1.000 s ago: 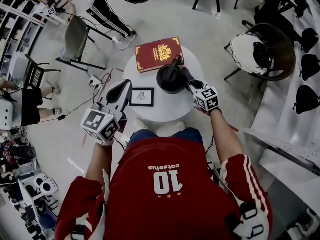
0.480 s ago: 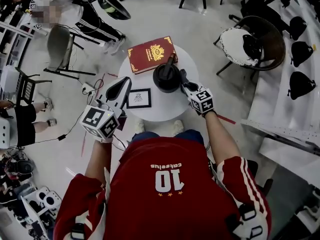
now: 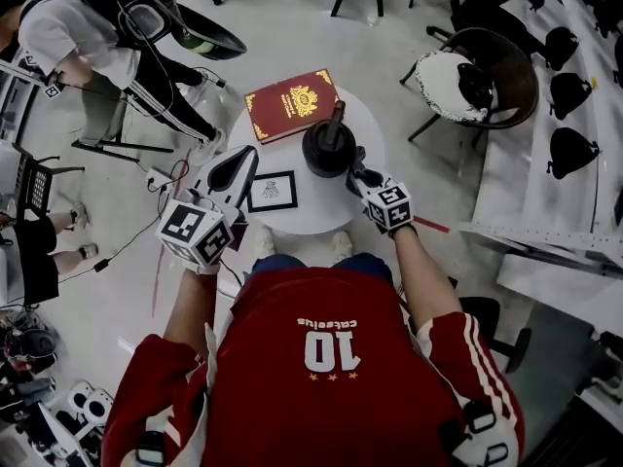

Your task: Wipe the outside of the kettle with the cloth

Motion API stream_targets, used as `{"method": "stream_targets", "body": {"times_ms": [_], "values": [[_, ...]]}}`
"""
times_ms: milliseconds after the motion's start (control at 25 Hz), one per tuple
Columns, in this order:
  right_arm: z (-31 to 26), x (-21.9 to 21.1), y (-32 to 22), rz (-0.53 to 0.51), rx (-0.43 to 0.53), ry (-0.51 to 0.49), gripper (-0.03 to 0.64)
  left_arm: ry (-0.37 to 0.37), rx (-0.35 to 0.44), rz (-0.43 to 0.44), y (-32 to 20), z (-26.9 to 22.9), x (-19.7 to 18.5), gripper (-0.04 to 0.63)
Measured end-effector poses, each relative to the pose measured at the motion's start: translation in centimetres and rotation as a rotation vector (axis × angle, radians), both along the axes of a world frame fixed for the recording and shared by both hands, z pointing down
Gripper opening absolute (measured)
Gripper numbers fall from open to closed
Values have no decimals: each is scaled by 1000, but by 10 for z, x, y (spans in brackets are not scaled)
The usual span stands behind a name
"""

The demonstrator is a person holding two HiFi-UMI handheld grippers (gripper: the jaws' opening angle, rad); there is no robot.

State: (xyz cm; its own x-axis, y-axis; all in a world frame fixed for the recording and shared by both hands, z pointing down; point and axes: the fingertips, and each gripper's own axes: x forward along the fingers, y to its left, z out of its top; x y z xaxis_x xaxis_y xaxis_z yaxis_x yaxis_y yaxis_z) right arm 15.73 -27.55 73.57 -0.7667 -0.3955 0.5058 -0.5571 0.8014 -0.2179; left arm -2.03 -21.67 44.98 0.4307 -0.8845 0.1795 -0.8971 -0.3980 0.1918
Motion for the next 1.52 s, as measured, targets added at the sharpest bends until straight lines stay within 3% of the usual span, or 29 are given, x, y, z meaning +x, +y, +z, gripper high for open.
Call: {"method": "stream_targets", "body": {"times_ms": [840, 1520], "values": [[7, -33, 49, 114, -48, 130, 54, 39, 31, 156, 6, -17, -48, 8], [0, -82, 61, 210, -56, 177, 54, 78, 35, 242, 5, -15, -108, 8]]}}
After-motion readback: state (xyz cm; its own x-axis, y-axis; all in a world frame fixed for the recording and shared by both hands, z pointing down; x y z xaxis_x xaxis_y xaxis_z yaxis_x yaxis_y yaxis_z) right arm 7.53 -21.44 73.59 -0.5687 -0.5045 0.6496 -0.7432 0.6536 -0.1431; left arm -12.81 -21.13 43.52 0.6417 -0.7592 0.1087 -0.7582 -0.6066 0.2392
